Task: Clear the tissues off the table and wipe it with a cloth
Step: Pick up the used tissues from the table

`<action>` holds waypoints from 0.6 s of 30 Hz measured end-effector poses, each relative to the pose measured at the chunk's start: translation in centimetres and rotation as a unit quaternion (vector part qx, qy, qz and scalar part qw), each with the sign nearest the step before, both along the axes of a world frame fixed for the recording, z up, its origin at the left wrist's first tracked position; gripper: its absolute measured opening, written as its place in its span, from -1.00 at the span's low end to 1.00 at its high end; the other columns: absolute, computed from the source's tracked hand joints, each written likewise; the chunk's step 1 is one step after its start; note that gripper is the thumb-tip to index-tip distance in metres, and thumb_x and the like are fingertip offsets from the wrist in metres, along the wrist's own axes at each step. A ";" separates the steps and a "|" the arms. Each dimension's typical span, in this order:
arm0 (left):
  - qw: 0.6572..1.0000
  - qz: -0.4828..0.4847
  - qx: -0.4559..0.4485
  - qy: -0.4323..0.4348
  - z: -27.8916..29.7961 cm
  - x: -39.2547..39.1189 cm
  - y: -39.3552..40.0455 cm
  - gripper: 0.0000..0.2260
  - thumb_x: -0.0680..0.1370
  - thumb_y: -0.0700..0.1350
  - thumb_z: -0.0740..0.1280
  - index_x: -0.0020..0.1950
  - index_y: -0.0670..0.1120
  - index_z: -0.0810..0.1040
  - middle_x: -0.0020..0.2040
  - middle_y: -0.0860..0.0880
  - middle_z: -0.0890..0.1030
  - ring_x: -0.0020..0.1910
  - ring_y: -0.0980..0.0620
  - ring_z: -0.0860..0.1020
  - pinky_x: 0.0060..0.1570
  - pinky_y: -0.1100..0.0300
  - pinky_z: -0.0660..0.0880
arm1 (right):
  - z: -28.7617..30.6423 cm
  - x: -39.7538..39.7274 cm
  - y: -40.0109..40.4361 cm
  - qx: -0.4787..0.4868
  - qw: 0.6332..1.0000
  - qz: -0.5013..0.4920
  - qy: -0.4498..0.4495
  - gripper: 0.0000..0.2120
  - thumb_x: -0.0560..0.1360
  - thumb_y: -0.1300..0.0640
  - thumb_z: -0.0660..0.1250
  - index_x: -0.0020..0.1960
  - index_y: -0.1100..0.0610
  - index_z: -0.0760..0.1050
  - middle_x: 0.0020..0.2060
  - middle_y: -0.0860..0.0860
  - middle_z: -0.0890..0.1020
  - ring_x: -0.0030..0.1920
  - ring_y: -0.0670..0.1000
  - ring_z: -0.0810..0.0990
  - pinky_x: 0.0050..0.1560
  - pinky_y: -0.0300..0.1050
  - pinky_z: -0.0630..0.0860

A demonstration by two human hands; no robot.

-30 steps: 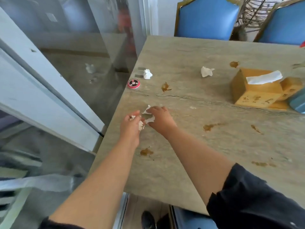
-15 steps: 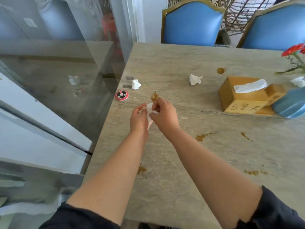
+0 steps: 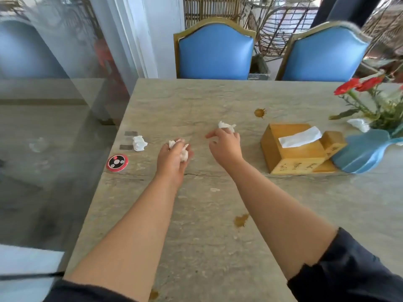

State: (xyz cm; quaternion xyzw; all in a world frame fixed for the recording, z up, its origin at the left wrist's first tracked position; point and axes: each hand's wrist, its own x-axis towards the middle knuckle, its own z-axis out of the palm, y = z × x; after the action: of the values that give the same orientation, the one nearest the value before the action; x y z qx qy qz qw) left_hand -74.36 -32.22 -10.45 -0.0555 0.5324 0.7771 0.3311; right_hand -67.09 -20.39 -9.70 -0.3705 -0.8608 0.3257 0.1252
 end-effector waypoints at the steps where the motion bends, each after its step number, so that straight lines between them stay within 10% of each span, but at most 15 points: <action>1: 1.000 -0.007 0.000 0.004 0.0 -0.3 0.9 -0.94 0.53 -0.22 0.34 -0.07 -0.09 0.50 -0.12 -0.03 0.56 -0.05 0.00 0.59 0.16 0.06 0.54 | -0.6 -0.7 1.6 0.032 0.998 0.007 -0.051 -0.60 0.49 0.27 0.15 0.26 0.02 0.49 0.36 0.03 0.40 0.33 0.15 0.26 0.27 -0.15 0.25; 5: 0.999 -0.015 -0.007 0.037 -0.1 -1.2 3.9 -0.92 0.53 -0.24 0.34 -0.03 -0.07 0.51 -0.02 -0.01 0.59 0.08 -0.07 0.61 0.21 0.05 0.46 | -2.1 -2.9 5.9 0.040 0.986 0.003 -0.159 -0.48 0.54 0.26 0.12 0.47 -0.03 0.25 0.54 0.03 0.07 0.50 0.21 0.01 0.45 0.12 0.17; 8: 0.999 -0.020 -0.014 0.047 -0.4 -1.4 5.2 -0.87 0.54 -0.26 0.32 0.01 -0.05 0.52 0.06 -0.03 0.57 0.11 -0.08 0.61 0.23 0.02 0.48 | -3.3 -3.8 7.3 0.062 0.982 0.020 -0.177 -0.51 0.55 0.31 0.08 0.46 0.04 0.28 0.49 0.04 0.19 0.44 0.19 0.13 0.39 0.05 0.27; 18: 0.997 -0.026 -0.020 0.064 -0.8 -1.0 3.9 -0.87 0.58 -0.07 0.32 0.08 0.11 0.60 -0.03 0.06 0.56 0.02 0.04 0.54 0.16 0.03 0.50 | -1.7 -2.4 3.1 -0.144 0.979 -0.058 0.134 -0.83 0.47 0.23 0.36 0.01 0.06 0.64 -0.26 -0.07 0.59 -0.25 -0.06 0.52 -0.29 -0.27 0.39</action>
State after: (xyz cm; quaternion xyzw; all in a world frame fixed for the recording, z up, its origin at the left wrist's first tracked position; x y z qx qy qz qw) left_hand -75.31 -28.34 -11.22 0.0015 0.5692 0.7593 0.3155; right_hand -69.51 -17.26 -11.43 -0.3873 -0.7575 0.4846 0.2035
